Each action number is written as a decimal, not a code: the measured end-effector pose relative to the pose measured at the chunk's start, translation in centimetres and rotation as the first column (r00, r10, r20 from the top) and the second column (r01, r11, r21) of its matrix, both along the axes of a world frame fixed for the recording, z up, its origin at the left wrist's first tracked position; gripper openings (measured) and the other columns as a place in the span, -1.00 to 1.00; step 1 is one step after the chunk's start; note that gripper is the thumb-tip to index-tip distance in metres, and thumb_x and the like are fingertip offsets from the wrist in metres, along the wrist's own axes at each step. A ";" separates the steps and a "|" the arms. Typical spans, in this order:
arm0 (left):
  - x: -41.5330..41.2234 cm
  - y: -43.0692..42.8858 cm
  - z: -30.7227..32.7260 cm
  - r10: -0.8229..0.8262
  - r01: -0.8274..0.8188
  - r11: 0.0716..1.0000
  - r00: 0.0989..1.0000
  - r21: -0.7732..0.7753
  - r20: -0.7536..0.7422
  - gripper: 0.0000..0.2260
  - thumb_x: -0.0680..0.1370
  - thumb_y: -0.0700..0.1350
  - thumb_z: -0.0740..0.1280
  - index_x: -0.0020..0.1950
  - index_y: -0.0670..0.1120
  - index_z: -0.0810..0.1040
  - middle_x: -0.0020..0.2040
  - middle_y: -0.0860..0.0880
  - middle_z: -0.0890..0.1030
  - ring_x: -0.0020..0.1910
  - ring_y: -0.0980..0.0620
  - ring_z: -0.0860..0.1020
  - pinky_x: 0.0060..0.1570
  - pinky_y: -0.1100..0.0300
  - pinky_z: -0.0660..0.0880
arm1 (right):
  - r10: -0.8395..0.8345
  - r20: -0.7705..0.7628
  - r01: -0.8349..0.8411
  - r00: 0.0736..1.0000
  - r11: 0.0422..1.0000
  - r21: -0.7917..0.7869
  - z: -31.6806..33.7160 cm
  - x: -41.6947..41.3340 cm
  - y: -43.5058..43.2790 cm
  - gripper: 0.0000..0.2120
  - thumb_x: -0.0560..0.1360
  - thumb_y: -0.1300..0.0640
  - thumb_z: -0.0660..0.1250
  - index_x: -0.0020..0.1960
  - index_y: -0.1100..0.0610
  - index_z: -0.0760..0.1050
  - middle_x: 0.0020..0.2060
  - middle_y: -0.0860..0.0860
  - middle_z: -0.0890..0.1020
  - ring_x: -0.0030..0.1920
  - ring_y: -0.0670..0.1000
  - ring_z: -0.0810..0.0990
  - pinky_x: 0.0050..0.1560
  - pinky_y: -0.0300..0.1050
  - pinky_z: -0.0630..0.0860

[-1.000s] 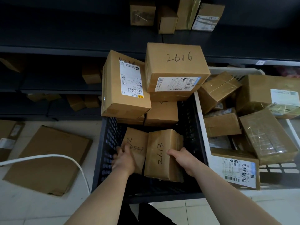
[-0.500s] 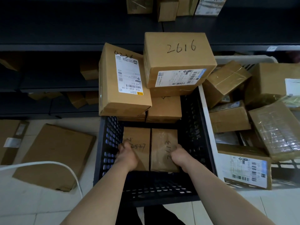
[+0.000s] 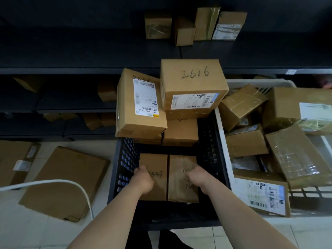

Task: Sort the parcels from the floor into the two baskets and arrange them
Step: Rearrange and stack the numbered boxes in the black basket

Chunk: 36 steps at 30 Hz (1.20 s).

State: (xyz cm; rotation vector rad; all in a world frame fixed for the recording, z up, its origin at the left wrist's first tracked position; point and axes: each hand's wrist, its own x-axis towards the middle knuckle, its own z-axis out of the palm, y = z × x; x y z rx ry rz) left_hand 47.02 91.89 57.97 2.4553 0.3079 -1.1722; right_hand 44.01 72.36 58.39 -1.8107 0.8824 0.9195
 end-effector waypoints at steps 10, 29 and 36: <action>2.8 0.3 9.7 0.141 -0.108 0.986 0.945 -0.126 0.296 -0.78 0.60 -0.15 0.14 -0.14 -0.18 0.53 -0.26 -0.10 0.53 -0.29 -0.04 0.51 -0.22 0.10 0.47 | -0.062 0.293 0.037 0.954 0.995 0.090 7.9 3.5 -0.7 -0.54 0.59 0.06 0.28 0.45 0.16 0.38 0.28 0.11 0.52 0.23 0.09 0.50 0.24 -0.07 0.43; 8.8 -5.8 20.1 0.459 -0.113 0.794 0.756 -0.597 0.467 -0.58 0.66 0.00 0.12 0.52 -0.04 0.25 0.45 -0.04 0.38 0.40 -0.03 0.37 0.30 0.07 0.37 | -0.600 0.536 0.550 0.594 0.789 0.273 16.3 11.2 -5.1 -0.33 0.57 -0.10 0.28 0.57 0.03 0.07 0.40 0.07 0.42 0.39 0.14 0.40 0.39 0.15 0.34; 11.1 -7.5 19.7 0.419 -0.098 0.764 0.827 -0.637 0.374 -0.58 0.67 -0.01 0.10 0.53 -0.05 0.23 0.41 -0.04 0.42 0.37 -0.03 0.39 0.17 0.16 0.39 | -0.571 0.600 0.518 0.560 0.807 0.284 17.4 11.9 -5.7 -0.55 0.62 0.00 0.23 0.48 0.08 0.28 0.18 0.05 0.56 0.15 0.04 0.54 0.13 -0.04 0.45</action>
